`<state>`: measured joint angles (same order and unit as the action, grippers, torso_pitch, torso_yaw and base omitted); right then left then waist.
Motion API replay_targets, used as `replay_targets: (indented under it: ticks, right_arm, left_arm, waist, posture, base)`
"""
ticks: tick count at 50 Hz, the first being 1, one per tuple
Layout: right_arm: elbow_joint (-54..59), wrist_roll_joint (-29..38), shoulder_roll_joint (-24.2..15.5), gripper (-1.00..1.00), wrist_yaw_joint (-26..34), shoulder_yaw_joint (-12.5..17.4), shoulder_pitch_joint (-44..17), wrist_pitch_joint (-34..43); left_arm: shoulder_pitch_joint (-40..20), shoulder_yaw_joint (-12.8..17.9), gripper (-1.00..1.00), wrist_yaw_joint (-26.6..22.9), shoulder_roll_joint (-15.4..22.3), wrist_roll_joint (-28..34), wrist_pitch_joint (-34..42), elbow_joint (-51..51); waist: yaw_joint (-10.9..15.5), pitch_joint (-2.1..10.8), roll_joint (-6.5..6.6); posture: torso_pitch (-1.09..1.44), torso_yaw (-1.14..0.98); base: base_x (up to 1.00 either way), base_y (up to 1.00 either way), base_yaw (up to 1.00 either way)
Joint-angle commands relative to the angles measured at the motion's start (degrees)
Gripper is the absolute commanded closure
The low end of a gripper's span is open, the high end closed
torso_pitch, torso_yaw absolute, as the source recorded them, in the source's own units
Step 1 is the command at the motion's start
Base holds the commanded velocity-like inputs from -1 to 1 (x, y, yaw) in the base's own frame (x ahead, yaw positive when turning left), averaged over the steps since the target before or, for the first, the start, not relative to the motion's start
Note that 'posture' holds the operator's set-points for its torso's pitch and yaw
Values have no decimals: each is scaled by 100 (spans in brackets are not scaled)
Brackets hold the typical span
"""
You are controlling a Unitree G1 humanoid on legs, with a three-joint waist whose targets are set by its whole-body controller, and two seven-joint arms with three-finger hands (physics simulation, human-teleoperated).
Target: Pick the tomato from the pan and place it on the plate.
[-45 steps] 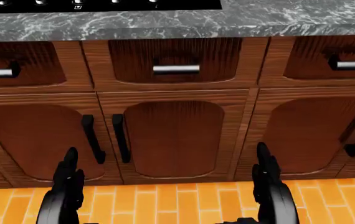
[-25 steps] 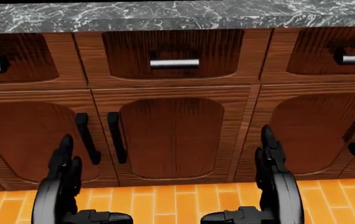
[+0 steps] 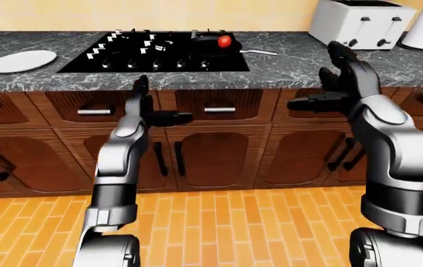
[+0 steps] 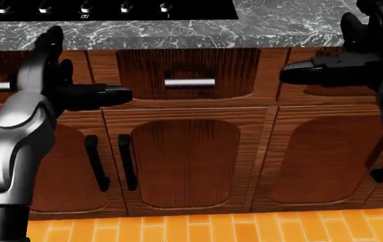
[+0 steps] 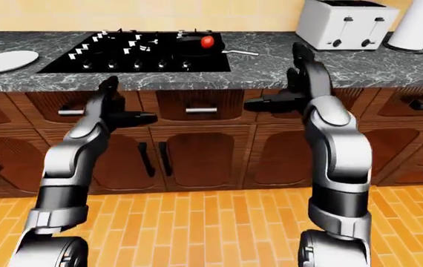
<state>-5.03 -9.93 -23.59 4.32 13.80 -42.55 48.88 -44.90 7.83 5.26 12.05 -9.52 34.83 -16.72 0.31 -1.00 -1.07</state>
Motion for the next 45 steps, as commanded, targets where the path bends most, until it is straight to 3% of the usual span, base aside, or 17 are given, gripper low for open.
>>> replay_targets:
  ticks: [1,7,10,12,14,15,21,22,24,31,35,38,39,42,45]
  right_arm:
    - [147,44,-186,-100,118,-54,-494,-25]
    - [1239,231,-485,-100,406,-217,-1603,73]
    - [1408,445,-591,-100,484,-309,-1926,226]
    - [1569,532,-618,-100,565,-306,-2100,217]
    - [1752,764,-633,-100,707,-506,-2144,98]
    - [1740,677,-538,-100,799,-383,-2191,177]
    - [1741,805,-492,-100,876,-344,-2229,179]
    - [1737,824,-501,-100,892,-346,-2266,211]
    - [1681,867,-529,-100,938,-361,-2353,314]
    - [1566,959,-608,-100,1057,-313,-2430,476]
    - [1529,1012,-668,-100,1120,-316,-2495,541]
    - [1495,1050,-700,-100,1163,-322,-2543,606]
    - [1482,1063,-709,-100,1177,-327,-2557,629]
    - [1441,1095,-696,-100,1209,-327,-2510,635]
    - [1473,1123,-691,-100,1236,-327,-2548,634]
  left_arm:
    - [-522,-4,-100,26,149,106,-213,-102]
    - [-1421,-97,-100,57,275,438,-448,-1089]
    - [-1703,47,-100,-1,326,316,-246,-1245]
    - [-1734,-20,-100,19,343,345,-181,-1177]
    - [-1901,-59,-100,6,383,397,-111,-1266]
    - [-1987,-66,-100,0,410,422,-67,-1271]
    - [-2069,-74,-100,-8,478,541,256,-848]
    - [-2100,-64,-100,-13,482,553,255,-882]
    - [-2135,-57,-100,-20,481,564,341,-804]
    - [-2122,-84,-100,-62,486,657,426,-663]
    - [-2188,-85,-100,-62,444,689,468,-674]
    - [-2226,-100,-100,-67,423,718,478,-677]
    - [-2235,-96,-100,-67,414,721,464,-703]
    - [-2245,-99,-100,-56,373,727,399,-799]
    - [-2332,-65,-100,-79,416,717,368,-923]
  waist:
    - [7,129,-10]
    - [1,91,-28]
    - [13,79,-29]
    - [12,62,-21]
    - [9,42,-12]
    - [11,38,-10]
    - [4,34,-7]
    - [-2,194,18]
    - [-9,37,49]
    - [-16,-4,-13]
    - [-16,10,95]
    - [-25,-27,436]
    - [-41,-31,326]
    - [-48,9,370]
    - [-25,45,243]
  posture:
    - [0,0]
    - [0,0]
    - [0,0]
    - [0,0]
    - [0,0]
    - [0,0]
    - [0,0]
    - [0,0]
    - [0,0]
    - [0,0]
    - [0,0]
    - [0,0]
    - [0,0]
    - [0,0]
    - [0,0]
  base:
    - [0,0,0]
    - [0,0,0]
    - [0,0,0]
    - [0,0,0]
    - [0,0,0]
    - [0,0,0]
    - [0,0,0]
    - [12,0,0]
    - [18,0,0]
    - [19,0,0]
    - [19,0,0]
    - [24,0,0]
    - [24,0,0]
    - [24,0,0]
    - [24,0,0]
